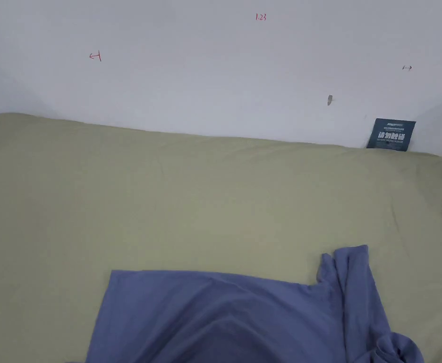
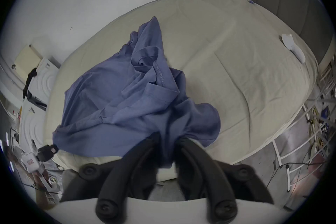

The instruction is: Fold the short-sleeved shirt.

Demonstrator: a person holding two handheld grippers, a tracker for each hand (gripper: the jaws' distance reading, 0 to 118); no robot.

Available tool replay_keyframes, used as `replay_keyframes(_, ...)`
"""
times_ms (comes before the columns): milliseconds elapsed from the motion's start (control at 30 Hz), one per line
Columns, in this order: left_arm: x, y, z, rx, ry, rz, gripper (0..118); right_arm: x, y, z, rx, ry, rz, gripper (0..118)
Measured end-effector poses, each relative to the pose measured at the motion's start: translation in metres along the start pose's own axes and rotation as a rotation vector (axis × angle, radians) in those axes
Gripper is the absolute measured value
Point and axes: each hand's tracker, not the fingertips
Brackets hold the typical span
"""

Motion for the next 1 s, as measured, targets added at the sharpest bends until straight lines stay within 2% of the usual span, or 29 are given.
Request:
replay_keyframes(33, 0.001, 0.003, 0.005, 0.007, 0.001, 0.046, 46, -0.002, 0.001, 0.006, 0.007, -0.008, -0.005, 66)
replay_keyframes(67, 0.002, 0.006, 0.012, 0.014, 0.000, 0.083, 62, -0.003, 0.002, 0.012, 0.021, -0.007, -0.002, 87)
replay_keyframes(100, 0.004, 0.012, 0.024, 0.070, -0.034, 0.106, 72, -0.005, 0.006, 0.023, 0.044, 0.009, 0.028, 90)
replay_keyframes(133, 0.007, 0.017, 0.032, 0.098, -0.032, 0.113, 74, -0.009, 0.011, 0.032, 0.063, 0.027, 0.066, 86)
replay_keyframes(300, 0.035, 0.067, 0.050, 0.278, 0.054, -0.049, 74, -0.046, 0.054, 0.052, 0.187, 0.033, 0.272, 87)
replay_keyframes(333, 0.040, 0.079, 0.043, 0.283, 0.066, -0.082, 73, -0.055, 0.063, 0.049, 0.208, 0.031, 0.306, 84)
replay_keyframes(367, 0.043, 0.089, 0.038, 0.290, 0.087, -0.090, 69, -0.063, 0.071, 0.046, 0.217, 0.035, 0.328, 75)
replay_keyframes(400, 0.046, 0.102, 0.029, 0.286, 0.096, -0.101, 55, -0.071, 0.079, 0.043, 0.218, 0.054, 0.344, 59)
replay_keyframes(433, 0.052, 0.113, 0.020, 0.288, 0.091, -0.116, 6, -0.079, 0.085, 0.039, 0.224, 0.071, 0.349, 21)
replay_keyframes(467, 0.053, 0.124, 0.010, 0.291, 0.101, -0.112, 0, -0.083, 0.089, 0.033, 0.235, 0.084, 0.338, 2)
replay_keyframes(533, 0.054, 0.143, -0.013, 0.333, 0.181, -0.098, 0, -0.093, 0.097, 0.022, 0.266, 0.123, 0.311, 1)
replay_keyframes(567, 0.051, 0.154, -0.026, 0.316, 0.167, -0.108, 0, -0.098, 0.101, 0.018, 0.257, 0.132, 0.319, 1)
replay_keyframes(700, 0.040, 0.189, -0.077, 0.295, 0.270, -0.104, 0, -0.120, 0.113, -0.004, 0.254, 0.158, 0.374, 1)
replay_keyframes(767, 0.034, 0.201, -0.102, 0.241, 0.247, -0.095, 0, -0.129, 0.121, -0.016, 0.249, 0.151, 0.403, 1)
replay_keyframes(900, 0.013, 0.217, -0.151, 0.164, 0.312, -0.039, 0, -0.133, 0.135, -0.035, 0.229, 0.163, 0.408, 1)
replay_keyframes(933, 0.009, 0.219, -0.158, 0.152, 0.309, -0.021, 11, -0.132, 0.137, -0.037, 0.227, 0.168, 0.410, 1)
replay_keyframes(967, 0.004, 0.223, -0.165, 0.142, 0.308, -0.001, 29, -0.130, 0.140, -0.040, 0.222, 0.169, 0.411, 1)
replay_keyframes(1000, 0.001, 0.225, -0.174, 0.112, 0.312, 0.007, 54, -0.128, 0.144, -0.041, 0.220, 0.168, 0.406, 1)
